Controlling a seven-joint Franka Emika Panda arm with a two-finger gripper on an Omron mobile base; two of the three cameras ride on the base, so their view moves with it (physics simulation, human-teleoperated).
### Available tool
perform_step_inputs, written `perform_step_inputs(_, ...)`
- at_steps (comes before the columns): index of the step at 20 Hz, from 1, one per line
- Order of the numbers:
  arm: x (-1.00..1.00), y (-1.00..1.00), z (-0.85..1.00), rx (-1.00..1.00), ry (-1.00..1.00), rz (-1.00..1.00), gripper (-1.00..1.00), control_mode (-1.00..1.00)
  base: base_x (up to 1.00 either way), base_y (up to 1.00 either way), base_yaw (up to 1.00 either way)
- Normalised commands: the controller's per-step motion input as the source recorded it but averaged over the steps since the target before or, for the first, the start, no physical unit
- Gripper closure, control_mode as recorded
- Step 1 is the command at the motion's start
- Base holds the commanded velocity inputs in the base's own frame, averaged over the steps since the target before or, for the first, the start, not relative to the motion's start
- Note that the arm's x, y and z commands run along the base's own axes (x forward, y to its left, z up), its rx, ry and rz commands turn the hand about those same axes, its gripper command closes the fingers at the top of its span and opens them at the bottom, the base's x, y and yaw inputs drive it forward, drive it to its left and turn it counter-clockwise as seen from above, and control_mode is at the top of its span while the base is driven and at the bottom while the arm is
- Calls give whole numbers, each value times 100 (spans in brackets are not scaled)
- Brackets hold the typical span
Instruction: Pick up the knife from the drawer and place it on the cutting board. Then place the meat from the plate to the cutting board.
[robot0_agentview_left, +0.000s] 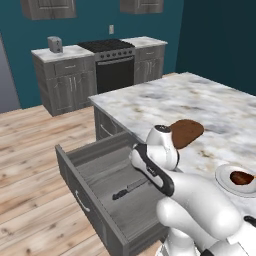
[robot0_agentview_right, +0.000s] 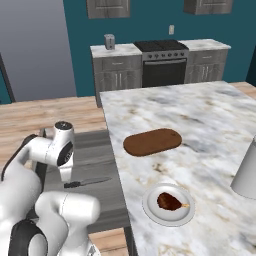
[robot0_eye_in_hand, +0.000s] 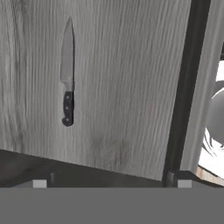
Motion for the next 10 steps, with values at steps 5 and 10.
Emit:
perform_step_inputs(5, 2, 5, -38, -4, 0, -7, -100, -100, 0, 0, 0)
perform_step_inputs(10, 18, 2, -20, -12, -1, -4, -100, -100, 0, 0, 0)
